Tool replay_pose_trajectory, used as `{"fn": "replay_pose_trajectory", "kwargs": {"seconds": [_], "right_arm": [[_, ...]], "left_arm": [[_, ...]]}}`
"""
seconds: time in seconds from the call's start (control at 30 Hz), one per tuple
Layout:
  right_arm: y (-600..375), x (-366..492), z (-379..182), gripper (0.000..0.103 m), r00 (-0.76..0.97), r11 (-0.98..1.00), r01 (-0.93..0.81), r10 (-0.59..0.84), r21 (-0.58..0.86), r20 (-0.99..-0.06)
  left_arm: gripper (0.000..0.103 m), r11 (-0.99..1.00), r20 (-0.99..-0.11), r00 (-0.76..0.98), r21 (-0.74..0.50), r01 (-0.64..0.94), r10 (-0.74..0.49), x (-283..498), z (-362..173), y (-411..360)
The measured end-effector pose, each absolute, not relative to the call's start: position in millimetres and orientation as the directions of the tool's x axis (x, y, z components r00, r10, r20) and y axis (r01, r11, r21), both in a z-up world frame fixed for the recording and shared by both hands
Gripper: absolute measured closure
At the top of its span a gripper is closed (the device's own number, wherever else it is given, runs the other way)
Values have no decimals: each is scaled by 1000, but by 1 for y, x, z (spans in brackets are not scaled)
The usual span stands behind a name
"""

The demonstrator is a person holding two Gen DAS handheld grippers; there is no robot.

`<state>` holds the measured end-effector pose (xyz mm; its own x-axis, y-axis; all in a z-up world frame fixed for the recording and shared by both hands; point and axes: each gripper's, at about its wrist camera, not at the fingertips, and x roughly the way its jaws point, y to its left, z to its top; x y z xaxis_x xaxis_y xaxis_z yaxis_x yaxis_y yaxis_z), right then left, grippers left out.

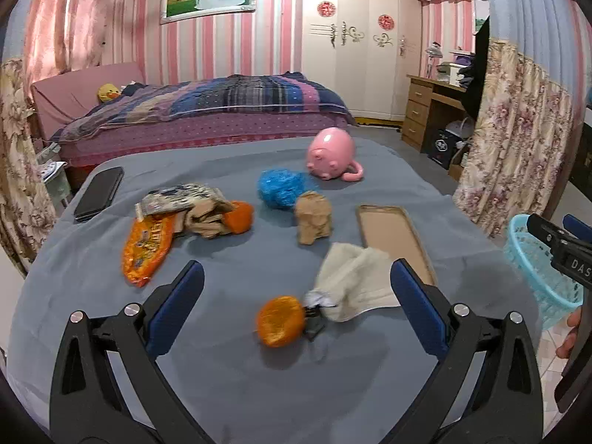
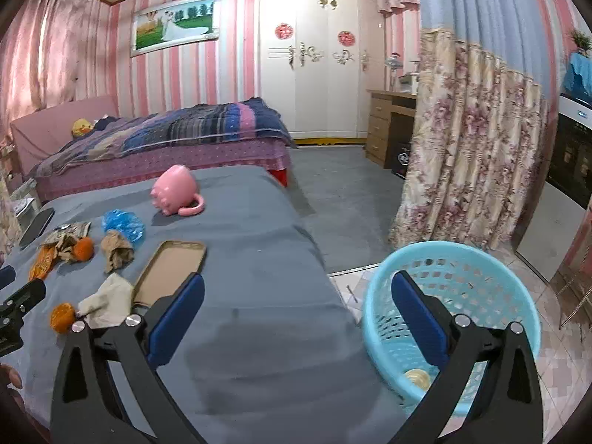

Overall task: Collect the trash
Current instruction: 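Return to the bed and grasp the orange peel with the left tool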

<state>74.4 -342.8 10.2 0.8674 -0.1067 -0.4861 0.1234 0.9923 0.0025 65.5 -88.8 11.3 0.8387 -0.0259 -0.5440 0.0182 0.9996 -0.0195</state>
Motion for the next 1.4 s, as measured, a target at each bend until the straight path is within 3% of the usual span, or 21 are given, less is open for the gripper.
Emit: {"fn": "replay_pose_trajectory", "kwargs": {"seconds": [0.17, 0.37, 0.47, 0.8, 1.0, 1.1, 1.17, 1.3, 1.33, 1.37, 1.4], "right_arm": [[-329, 79, 5, 4, 865, 996, 84, -72, 0, -497], [-320, 82, -1, 4, 871, 999, 48, -30, 23, -491], [-315, 89, -9, 4, 844, 999, 42, -39, -7, -535], [-317, 100, -27, 4, 807, 998, 44, -58, -38, -587], [-312, 101, -32, 4, 801, 999, 13, -32, -36, -598], [-308, 100, -31, 4, 802, 999, 6, -34, -49, -596], [-306, 101, -32, 4, 802, 999, 2, -29, -47, -597], [-301, 100, -31, 4, 800, 998, -13, -25, -58, -600], [-300, 100, -31, 4, 800, 998, -16, -25, -62, -600], [-298, 100, -31, 4, 799, 998, -19, -24, -65, -600], [-297, 100, -31, 4, 799, 997, -23, -22, -67, -600]], "left_arm": [[6, 1000, -550, 835, -17, -18, 6, 65, 2, -70], [6, 999, -615, 788, -28, -39, 14, 73, -18, -49], [6, 999, -642, 766, -13, -37, 20, 79, -29, -45], [6, 997, -692, 720, -71, 19, -63, 95, -48, -46], [7, 993, -667, 739, -111, 25, -93, 95, -40, -39], [16, 994, -677, 730, -105, 29, -93, 97, -40, -37], [29, 991, -698, 707, -126, 40, -117, 101, -44, -36], [44, 987, -714, 682, -137, 86, -158, 104, -50, -42], [55, 986, -716, 679, -130, 99, -163, 103, -50, -45], [76, 986, -719, 675, -120, 114, -166, 103, -51, -49], [86, 986, -724, 669, -115, 124, -169, 103, -52, -52]]}}
